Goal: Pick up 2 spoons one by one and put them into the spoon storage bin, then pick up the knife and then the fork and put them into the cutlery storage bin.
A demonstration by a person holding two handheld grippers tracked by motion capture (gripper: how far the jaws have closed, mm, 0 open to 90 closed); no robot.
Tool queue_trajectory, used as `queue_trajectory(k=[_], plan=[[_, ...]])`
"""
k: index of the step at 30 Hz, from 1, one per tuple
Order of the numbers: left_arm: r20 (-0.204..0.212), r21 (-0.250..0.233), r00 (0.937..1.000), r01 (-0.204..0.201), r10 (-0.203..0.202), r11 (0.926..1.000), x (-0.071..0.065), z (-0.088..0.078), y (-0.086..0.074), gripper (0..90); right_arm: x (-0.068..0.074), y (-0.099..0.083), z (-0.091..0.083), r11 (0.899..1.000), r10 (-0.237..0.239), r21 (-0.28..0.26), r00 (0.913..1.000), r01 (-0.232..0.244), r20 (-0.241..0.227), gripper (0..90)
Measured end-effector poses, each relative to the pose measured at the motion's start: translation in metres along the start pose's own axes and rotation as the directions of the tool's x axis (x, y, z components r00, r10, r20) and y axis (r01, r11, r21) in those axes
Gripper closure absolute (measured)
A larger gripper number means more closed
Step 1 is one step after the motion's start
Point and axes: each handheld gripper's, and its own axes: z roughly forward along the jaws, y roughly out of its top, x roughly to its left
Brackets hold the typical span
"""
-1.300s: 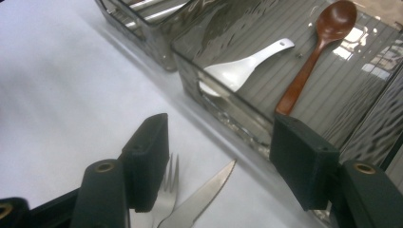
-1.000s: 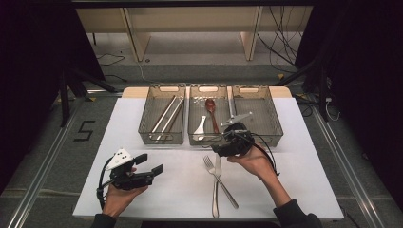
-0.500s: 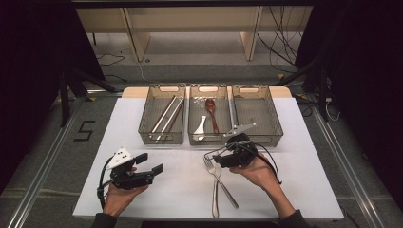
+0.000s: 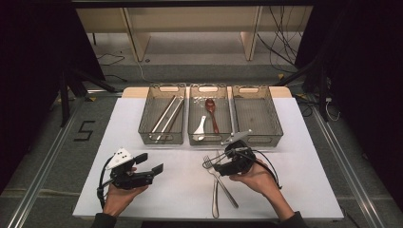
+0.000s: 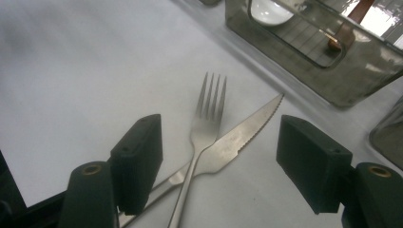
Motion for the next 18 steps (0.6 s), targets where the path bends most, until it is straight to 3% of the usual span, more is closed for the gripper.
queue_trajectory(k=[9, 18], plan=[[0.002, 0.001, 1.0, -0.007, 0.007, 1.0, 0.0, -0.001, 0.0, 20.8, 0.003, -0.006, 0.005, 0.999, -0.016, 0.049, 0.9998, 0.016, 0.01, 32.9], [-0.003, 0.005, 0.9999, -0.01, 0.01, 0.9999, -0.001, -0.001, 0.0, 20.7, 0.003, -0.011, 0.012, 0.989, -0.028, 0.147, 0.9996, 0.027, 0.007, 35.2]])
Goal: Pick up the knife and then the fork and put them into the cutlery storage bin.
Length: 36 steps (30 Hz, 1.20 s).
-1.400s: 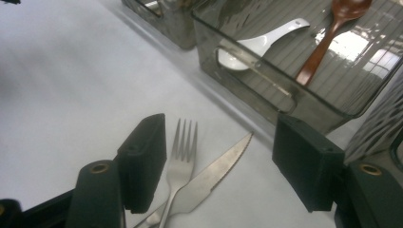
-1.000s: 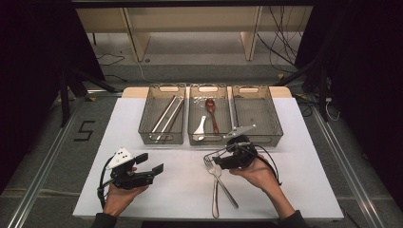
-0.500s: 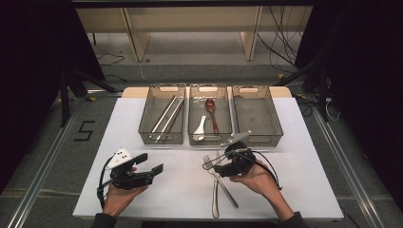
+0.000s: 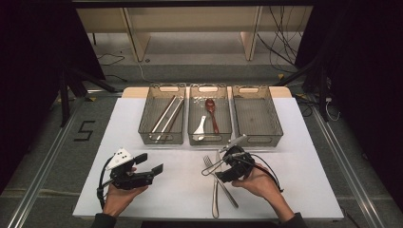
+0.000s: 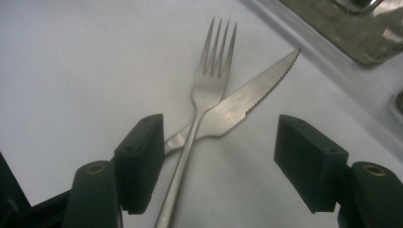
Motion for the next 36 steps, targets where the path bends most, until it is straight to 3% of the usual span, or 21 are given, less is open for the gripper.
queue_trajectory(k=[10, 19, 36], plan=[[0.003, -0.004, 1.0, -0.004, 0.004, 1.0, -0.001, -0.001, -0.001, 20.3, 0.003, -0.006, 0.01, 0.994, -0.028, 0.102, 0.9995, 0.027, 0.011, 41.6], [0.006, -0.002, 0.9999, -0.009, 0.009, 1.0, -0.001, -0.001, -0.001, 19.9, 0.014, -0.009, 0.022, 0.984, -0.059, 0.166, 0.9982, 0.06, -0.014, 49.3], [0.004, 0.0, 0.9999, -0.011, 0.011, 0.9999, -0.001, -0.002, -0.001, 19.9, 0.019, -0.009, 0.03, 0.975, -0.096, 0.203, 0.9954, 0.096, -0.011, 64.6]])
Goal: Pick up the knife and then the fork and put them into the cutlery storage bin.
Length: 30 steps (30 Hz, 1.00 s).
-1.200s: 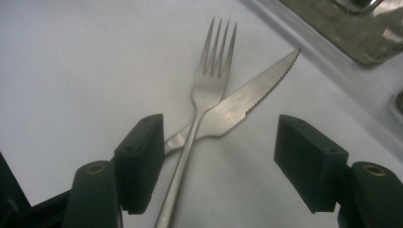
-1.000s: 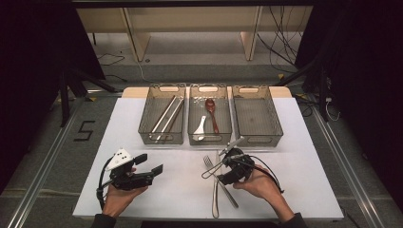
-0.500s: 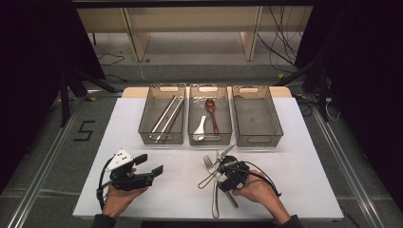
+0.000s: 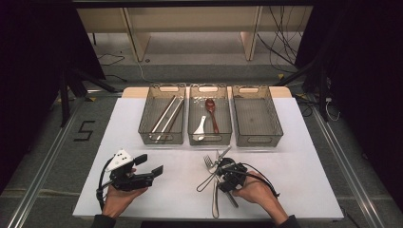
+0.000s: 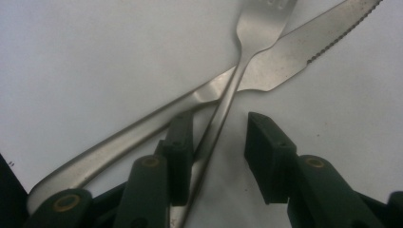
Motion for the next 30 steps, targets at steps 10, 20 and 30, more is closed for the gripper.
queue_trajectory(k=[10, 20, 30], plan=[[0.0, 0.003, 1.0, 0.0, 0.0, 1.0, 0.0001, -0.0002, -0.0007, 19.9, -0.0007, 0.0021, 0.0006, 1.0, -0.012, 0.015, 0.9999, 0.012, 0.009, 72.3], [0.004, 0.007, 1.0, -0.005, 0.005, 1.0, -0.0011, 0.0009, -0.0004, 19.9, -0.0042, 0.0031, 0.0011, 1.0, -0.005, 0.013, 1.0, 0.005, 0.002, 83.5], [0.004, 0.008, 1.0, -0.007, 0.007, 0.9999, -0.0011, 0.0013, -0.0002, 19.9, -0.0036, 0.0034, 0.0004, 0.998, -0.053, 0.017, 0.9985, 0.053, 0.014, 84.5]])
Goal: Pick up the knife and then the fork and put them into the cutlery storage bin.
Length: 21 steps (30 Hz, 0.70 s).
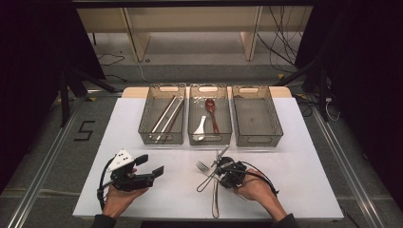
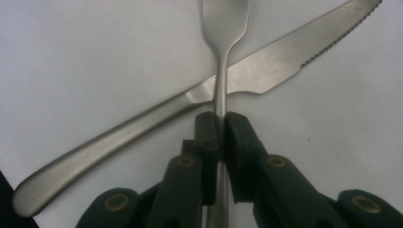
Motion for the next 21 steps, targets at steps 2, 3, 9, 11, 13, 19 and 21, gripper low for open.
queue_trajectory(k=[2, 3, 9, 11, 13, 19, 21], plan=[[0.0, 0.001, 1.0, 0.001, -0.001, 1.0, 0.0, 0.0, 0.0, 19.9, -0.001, 0.0, -0.001, 1.0, -0.006, 0.008, 1.0, 0.006, -0.003, 84.6], [0.0, 0.001, 1.0, 0.002, -0.002, 1.0, 0.001, 0.0, 0.0, 19.9, -0.002, -0.001, -0.001, 1.0, -0.01, 0.007, 0.9999, 0.01, -0.005, 84.6], [-0.001, 0.0, 1.0, 0.001, -0.001, 1.0, 0.0, 0.0, 0.0, 19.9, -0.006, -0.003, -0.009, 1.0, 0.018, -0.021, 0.9998, -0.018, -0.007, 84.7], [-0.002, 0.0, 1.0, 0.0, 0.0, 1.0, 0.0, 0.0, 0.0, 19.9, -0.008, -0.003, -0.012, 0.999, 0.024, -0.036, 0.9997, -0.024, -0.01, 84.7], [-0.003, -0.001, 1.0, 0.002, -0.002, 1.0, 0.0, 0.0, 0.0, 19.9, -0.01, -0.004, -0.017, 0.998, 0.03, -0.051, 0.9995, -0.031, -0.006, 84.7], [-0.003, -0.007, 1.0, 0.009, -0.009, 0.9999, 0.0, 0.0, 0.0, 19.9, -0.016, -0.006, -0.029, 0.994, 0.042, -0.096, 0.9991, -0.042, -0.006, 84.7], [-0.004, -0.009, 1.0, 0.009, -0.009, 0.9999, 0.0, -0.001, 0.0, 19.9, -0.018, -0.006, -0.033, 0.993, 0.044, -0.113, 0.999, -0.044, -0.003, 84.7]])
